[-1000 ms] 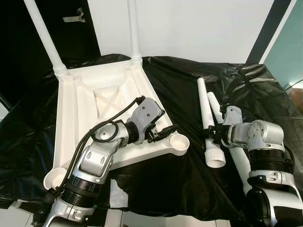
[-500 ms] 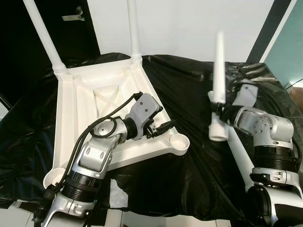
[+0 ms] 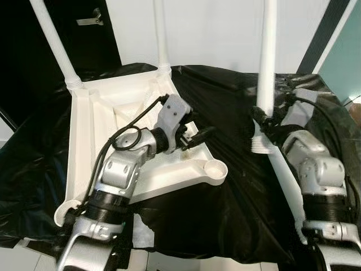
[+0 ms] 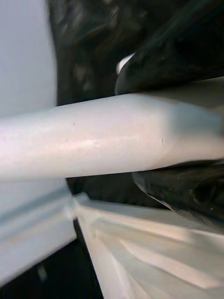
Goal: Building children table
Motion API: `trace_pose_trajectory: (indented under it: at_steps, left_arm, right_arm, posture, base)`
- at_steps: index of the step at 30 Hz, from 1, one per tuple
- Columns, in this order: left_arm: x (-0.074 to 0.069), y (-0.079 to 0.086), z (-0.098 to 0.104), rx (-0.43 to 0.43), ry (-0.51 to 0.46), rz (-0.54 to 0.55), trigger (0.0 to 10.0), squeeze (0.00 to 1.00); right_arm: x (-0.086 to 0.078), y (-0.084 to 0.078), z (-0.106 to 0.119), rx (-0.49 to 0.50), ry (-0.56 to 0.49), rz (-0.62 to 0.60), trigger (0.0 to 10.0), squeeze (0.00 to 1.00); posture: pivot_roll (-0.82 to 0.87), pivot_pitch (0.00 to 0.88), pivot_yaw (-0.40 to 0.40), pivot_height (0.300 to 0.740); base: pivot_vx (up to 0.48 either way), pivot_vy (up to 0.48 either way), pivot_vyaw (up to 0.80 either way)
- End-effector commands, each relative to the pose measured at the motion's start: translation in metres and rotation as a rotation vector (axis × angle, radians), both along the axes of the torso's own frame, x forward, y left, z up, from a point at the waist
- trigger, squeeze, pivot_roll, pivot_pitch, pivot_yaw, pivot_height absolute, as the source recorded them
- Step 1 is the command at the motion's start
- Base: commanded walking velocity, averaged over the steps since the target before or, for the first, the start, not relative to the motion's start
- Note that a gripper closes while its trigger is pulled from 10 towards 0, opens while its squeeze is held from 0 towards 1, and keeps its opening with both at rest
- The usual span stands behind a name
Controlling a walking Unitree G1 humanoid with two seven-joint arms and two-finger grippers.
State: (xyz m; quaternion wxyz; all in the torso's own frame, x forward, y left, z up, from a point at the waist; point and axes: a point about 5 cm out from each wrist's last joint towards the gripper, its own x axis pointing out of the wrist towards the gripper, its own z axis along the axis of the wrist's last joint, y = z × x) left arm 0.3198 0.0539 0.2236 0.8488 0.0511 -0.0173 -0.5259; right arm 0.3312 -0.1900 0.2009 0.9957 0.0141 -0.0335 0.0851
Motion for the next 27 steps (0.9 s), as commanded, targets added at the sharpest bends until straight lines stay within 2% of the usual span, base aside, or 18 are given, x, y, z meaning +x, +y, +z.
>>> trace_pose_trajectory:
  at_steps: [1, 5, 6, 7, 8, 10, 13, 16, 20, 21, 24, 27]
  left_arm:
    - [0.007, -0.004, 0.009, -0.066, 0.051, 0.001, 10.0, 1.0]
    - [0.013, -0.011, 0.018, -0.11, 0.072, -0.002, 10.0, 1.0]
    - [0.015, -0.014, 0.02, -0.118, 0.077, 0.0, 10.0, 0.3]
    - [0.017, -0.015, 0.022, -0.121, 0.079, 0.002, 10.0, 0.3]
    - [0.019, -0.016, 0.024, -0.132, 0.092, 0.004, 10.0, 0.0]
    - [0.024, -0.018, 0.027, -0.146, 0.118, 0.011, 10.0, 0.0]
    - [0.033, -0.017, 0.026, -0.118, 0.136, 0.06, 10.0, 0.0]
    - [0.035, -0.017, 0.026, -0.12, 0.148, 0.069, 10.0, 0.0]
    - [0.048, -0.016, 0.041, -0.214, 0.219, 0.119, 10.0, 0.0]
    - [0.048, -0.016, 0.041, -0.214, 0.219, 0.119, 10.0, 0.0]
    - [0.054, -0.017, 0.055, -0.293, 0.271, 0.112, 10.0, 0.0]
    - [0.056, -0.019, 0.062, -0.321, 0.302, 0.103, 10.0, 0.0]
  right_arm:
    - [-0.008, 0.015, 0.0, -0.064, -0.102, 0.098, 10.0, 0.0]
    - [-0.013, 0.021, 0.0, -0.093, -0.149, 0.144, 10.0, 0.0]
    - [-0.015, 0.024, -0.001, -0.102, -0.165, 0.167, 10.0, 0.0]
    - [-0.016, 0.025, -0.001, -0.107, -0.174, 0.182, 10.0, 0.0]
    - [-0.018, 0.028, -0.003, -0.129, -0.19, 0.206, 10.0, 0.0]
    - [-0.021, 0.034, -0.005, -0.165, -0.214, 0.246, 10.0, 0.0]
    - [-0.024, 0.039, -0.009, -0.186, -0.226, 0.282, 10.0, 0.0]
    - [-0.025, 0.04, -0.01, -0.191, -0.234, 0.294, 10.0, 0.0]
    - [-0.029, 0.047, -0.019, -0.212, -0.221, 0.339, 10.0, 0.0]
    - [-0.029, 0.047, -0.019, -0.212, -0.221, 0.339, 10.0, 0.0]
    - [-0.031, 0.047, -0.025, -0.241, -0.219, 0.344, 10.0, 0.0]
    - [-0.031, 0.046, -0.029, -0.255, -0.212, 0.338, 10.0, 0.0]
  posture:
    - [-0.1, 0.0, 0.028, 0.74]
    - [-0.1, 0.0, 0.038, 0.74]
    - [-0.11, 0.0, 0.041, 0.74]
    - [-0.11, 0.0, 0.042, 0.74]
    - [-0.11, 0.0, 0.046, 0.74]
    - [-0.11, 0.0, 0.051, 0.74]
    - [-0.11, 0.0, 0.056, 0.74]
    - [-0.11, 0.0, 0.056, 0.74]
    - [-0.11, 0.0, 0.065, 0.74]
    - [-0.11, 0.0, 0.065, 0.74]
    - [-0.12, 0.0, 0.07, 0.74]
    - [-0.12, 0.0, 0.076, 0.74]
  base:
    - [0.0, 0.0, 0.0]
    - [0.0, 0.0, 0.0]
    - [0.0, 0.0, 0.0]
    - [0.0, 0.0, 0.0]
    - [0.0, 0.0, 0.0]
    - [0.0, 0.0, 0.0]
    - [0.0, 0.0, 0.0]
    - [0.0, 0.0, 0.0]
    - [0.0, 0.0, 0.0]
    - [0.0, 0.0, 0.0]
    - [0.0, 0.0, 0.0]
    - [0.0, 0.0, 0.0]
